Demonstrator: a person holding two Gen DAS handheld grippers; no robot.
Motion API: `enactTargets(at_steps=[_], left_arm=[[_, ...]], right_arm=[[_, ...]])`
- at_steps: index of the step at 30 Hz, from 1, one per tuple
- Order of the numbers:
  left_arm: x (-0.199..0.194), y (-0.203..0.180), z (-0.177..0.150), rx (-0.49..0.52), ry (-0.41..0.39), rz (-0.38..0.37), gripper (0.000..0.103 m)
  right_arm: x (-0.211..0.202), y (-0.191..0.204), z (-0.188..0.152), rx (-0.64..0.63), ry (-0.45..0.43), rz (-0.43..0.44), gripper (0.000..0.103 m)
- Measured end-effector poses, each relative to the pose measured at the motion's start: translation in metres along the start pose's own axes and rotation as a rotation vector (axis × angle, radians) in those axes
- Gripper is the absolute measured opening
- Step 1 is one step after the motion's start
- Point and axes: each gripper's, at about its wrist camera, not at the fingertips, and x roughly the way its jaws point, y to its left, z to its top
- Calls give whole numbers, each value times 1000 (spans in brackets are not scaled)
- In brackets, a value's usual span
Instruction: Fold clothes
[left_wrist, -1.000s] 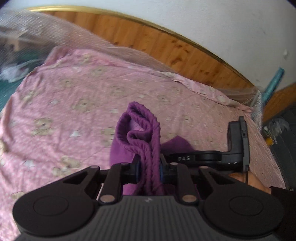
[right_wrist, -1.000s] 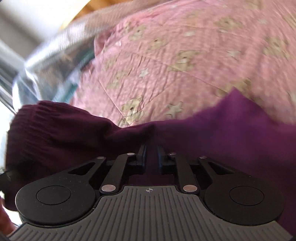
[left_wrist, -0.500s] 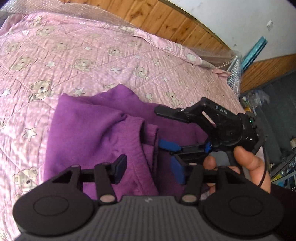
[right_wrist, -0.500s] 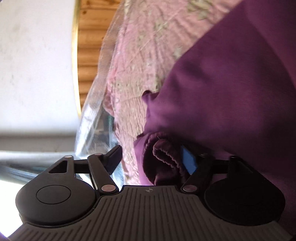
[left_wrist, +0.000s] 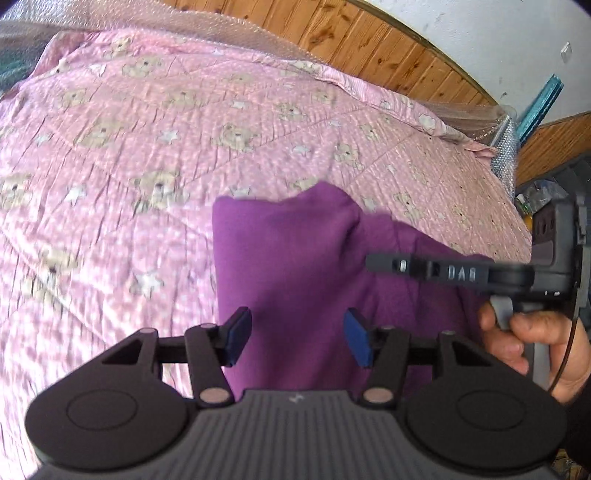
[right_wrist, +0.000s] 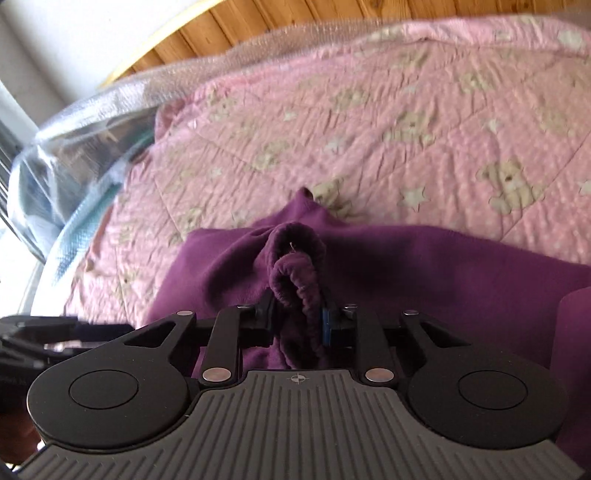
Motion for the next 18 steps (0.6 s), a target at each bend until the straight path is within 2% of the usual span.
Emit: enactTargets(at_steps=[3,4,5,8,9,10,11,15,18], left_arm=[[20,11,22,-20,-16,-18,56],[27,14,29,-28,-19,-27,56],[34,17,33,-25,-14,-30,56],[57,23,42,-8,10,-37,56],[65,24,42,3,25,-34,56],[71,25,41,14,28,-31,56],[73,23,40,36,6,-37,62],[70,13,40,78,3,-4,62],[50,9,36,66,-17,-13,60]], right_arm=[[-8,0,-9,-28,-8,-57,50],[-19,4,-11,-30,-51,-102,59],[-33,10,-17,-38,-114,-153,61],[-40,12,-26,-24,-130,-168,55],[-41,12,-29,-18,-130,-169,49],[-43,12,-32,-12,-130,-170,39],[-44,12,-35,-6,-130,-171,31],[-48,12,-46,17,-130,-175,30],[-52,12,-55,35,-130,-178,36]])
